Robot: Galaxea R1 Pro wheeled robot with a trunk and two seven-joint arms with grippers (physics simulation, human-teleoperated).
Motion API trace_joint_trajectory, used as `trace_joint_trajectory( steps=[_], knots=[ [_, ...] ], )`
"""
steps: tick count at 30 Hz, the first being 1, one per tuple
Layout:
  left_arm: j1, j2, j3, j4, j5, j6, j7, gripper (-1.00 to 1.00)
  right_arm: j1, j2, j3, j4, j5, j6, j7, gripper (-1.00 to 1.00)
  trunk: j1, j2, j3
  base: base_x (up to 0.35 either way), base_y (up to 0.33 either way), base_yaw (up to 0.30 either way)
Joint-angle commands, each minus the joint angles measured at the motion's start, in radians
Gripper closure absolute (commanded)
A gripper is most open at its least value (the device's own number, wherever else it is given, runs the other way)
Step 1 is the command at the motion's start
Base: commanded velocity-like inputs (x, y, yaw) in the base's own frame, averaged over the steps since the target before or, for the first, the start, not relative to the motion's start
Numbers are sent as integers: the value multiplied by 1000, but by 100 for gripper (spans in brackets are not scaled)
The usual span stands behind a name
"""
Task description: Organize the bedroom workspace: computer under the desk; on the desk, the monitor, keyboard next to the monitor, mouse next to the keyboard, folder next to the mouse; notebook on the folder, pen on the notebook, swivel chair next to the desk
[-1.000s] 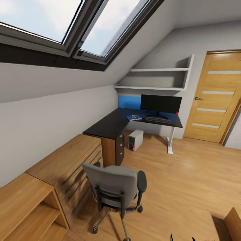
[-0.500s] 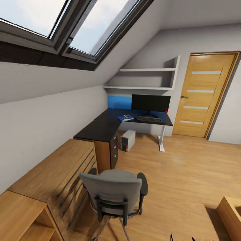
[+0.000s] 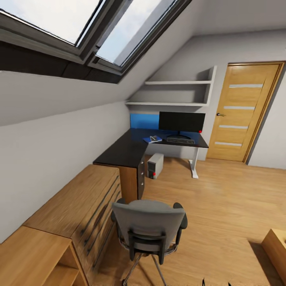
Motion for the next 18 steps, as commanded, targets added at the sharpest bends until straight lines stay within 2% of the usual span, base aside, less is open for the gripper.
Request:
trace_joint_trajectory(
  steps=[1, 10, 18],
  knots=[
    [0, 1, -8, 0, 3, -3, 8, -100, -1, 0, 9, 1, 2, 3, -9, -100, 0, -1, -1, -56, 100, -32],
    [0, 1, -7, 0, 3, -3, 7, -100, -1, -1, 9, 1, 2, 14, -8, -100, 0, -1, 2, -36, 35, -176],
    [0, 1, -7, 0, 3, -3, 7, -100, -1, 0, 9, 1, 2, 14, -9, -100, 0, -1, 4, -167, 73, -239]
  ],
)
